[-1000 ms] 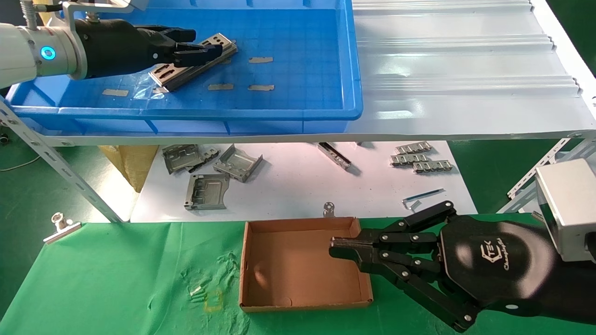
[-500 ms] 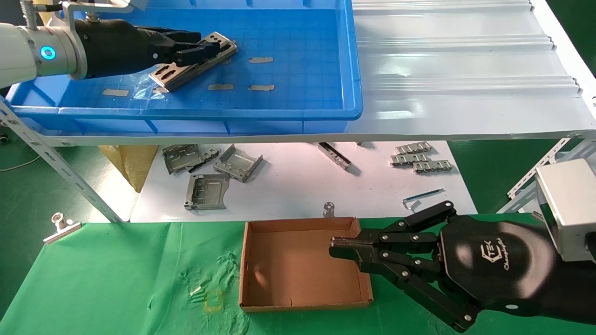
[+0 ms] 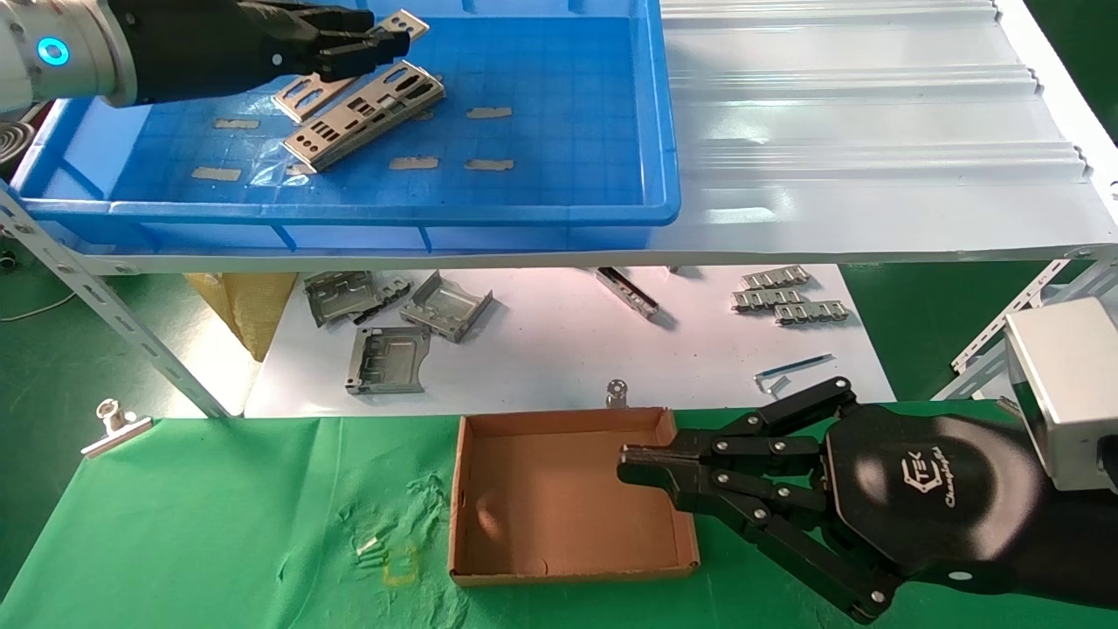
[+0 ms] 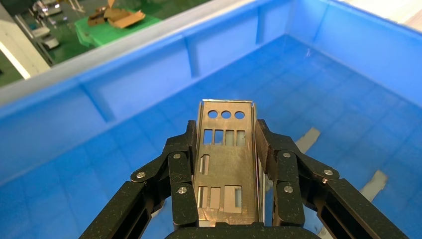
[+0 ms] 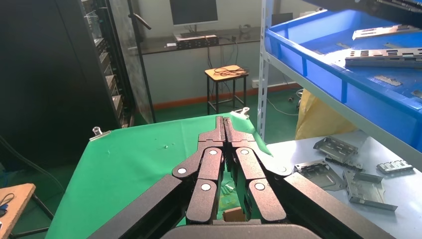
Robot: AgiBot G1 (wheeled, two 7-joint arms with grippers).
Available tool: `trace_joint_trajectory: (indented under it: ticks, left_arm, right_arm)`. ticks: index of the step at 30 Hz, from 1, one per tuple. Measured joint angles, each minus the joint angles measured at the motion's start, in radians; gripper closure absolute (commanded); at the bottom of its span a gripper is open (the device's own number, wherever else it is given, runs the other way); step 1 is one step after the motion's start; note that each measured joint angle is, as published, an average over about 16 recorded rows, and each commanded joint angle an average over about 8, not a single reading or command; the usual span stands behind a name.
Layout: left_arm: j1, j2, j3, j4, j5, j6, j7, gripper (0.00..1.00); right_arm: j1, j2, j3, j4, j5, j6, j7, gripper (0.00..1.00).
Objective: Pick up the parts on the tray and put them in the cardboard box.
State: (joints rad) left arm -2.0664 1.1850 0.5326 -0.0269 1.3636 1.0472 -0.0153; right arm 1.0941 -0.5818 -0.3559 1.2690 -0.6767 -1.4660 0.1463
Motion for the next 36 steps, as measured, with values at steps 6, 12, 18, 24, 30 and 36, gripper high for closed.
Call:
trace_joint_trajectory:
  ticks: [6, 12, 18, 24, 30, 36]
  left_arm:
    - [-0.006, -0.011, -0.007, -0.023, -0.013, 0.109, 0.031, 1.0]
    - [0.01, -0.026, -0.014, -0.061, -0.029, 0.272, 0.083, 1.0]
    - [0.048, -0.045, -0.014, -0.111, -0.038, 0.421, 0.139, 1.0]
    - [0.111, -0.065, -0.003, -0.197, -0.047, 0.507, 0.179, 1.0]
    - [0.208, -0.088, 0.017, -0.334, -0.064, 0.525, 0.186, 1.0]
    - [0.315, -0.111, 0.027, -0.496, -0.089, 0.493, 0.159, 1.0]
  right_arm:
    - [0.0, 0.0, 0.0, 0.0, 0.0, 0.0, 0.0, 1.0]
    - [0.0, 0.0, 0.0, 0.0, 0.0, 0.0, 0.0, 0.45]
    - [0.0, 0.0, 0.0, 0.0, 0.0, 0.0, 0.0, 0.0]
    - [0.0, 0.0, 0.0, 0.0, 0.0, 0.0, 0.0, 0.0]
    - [0.0, 0.0, 0.0, 0.0, 0.0, 0.0, 0.0, 0.0]
    - [0.0, 0.0, 0.0, 0.0, 0.0, 0.0, 0.0, 0.0]
